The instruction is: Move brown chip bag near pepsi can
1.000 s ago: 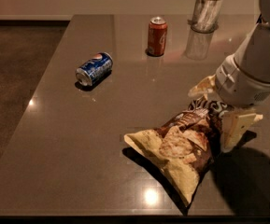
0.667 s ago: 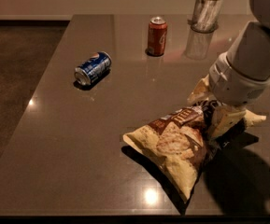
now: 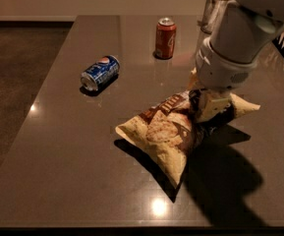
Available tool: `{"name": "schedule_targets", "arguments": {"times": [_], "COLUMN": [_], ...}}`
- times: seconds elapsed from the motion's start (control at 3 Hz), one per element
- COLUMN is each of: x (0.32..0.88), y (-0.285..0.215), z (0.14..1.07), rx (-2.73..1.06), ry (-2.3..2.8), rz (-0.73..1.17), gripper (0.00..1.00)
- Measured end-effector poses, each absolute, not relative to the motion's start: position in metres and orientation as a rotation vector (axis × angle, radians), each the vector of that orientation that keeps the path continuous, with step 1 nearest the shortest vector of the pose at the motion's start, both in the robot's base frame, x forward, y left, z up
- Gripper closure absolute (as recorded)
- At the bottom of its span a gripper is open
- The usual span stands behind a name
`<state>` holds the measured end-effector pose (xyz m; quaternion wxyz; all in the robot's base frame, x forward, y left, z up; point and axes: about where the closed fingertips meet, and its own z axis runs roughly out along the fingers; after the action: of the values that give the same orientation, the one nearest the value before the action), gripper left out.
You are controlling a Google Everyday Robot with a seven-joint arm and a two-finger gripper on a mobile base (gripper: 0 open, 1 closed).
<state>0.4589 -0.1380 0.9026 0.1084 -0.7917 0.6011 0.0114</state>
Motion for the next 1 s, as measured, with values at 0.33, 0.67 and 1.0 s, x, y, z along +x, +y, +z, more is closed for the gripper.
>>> {"name": "schedule_targets", "arguments": {"times": [0.33, 0.67, 1.0], "x": [0.481, 0.51, 0.539], "y": [-0.107, -0.079, -0.061], "z": [0.91, 0.911, 0.908], "rx": [-2.311, -2.279, -2.243], "ry": [1.749, 1.763, 1.801], "rz": [0.032, 0.045, 0.051], "gripper": [1.0, 1.0, 1.0]}}
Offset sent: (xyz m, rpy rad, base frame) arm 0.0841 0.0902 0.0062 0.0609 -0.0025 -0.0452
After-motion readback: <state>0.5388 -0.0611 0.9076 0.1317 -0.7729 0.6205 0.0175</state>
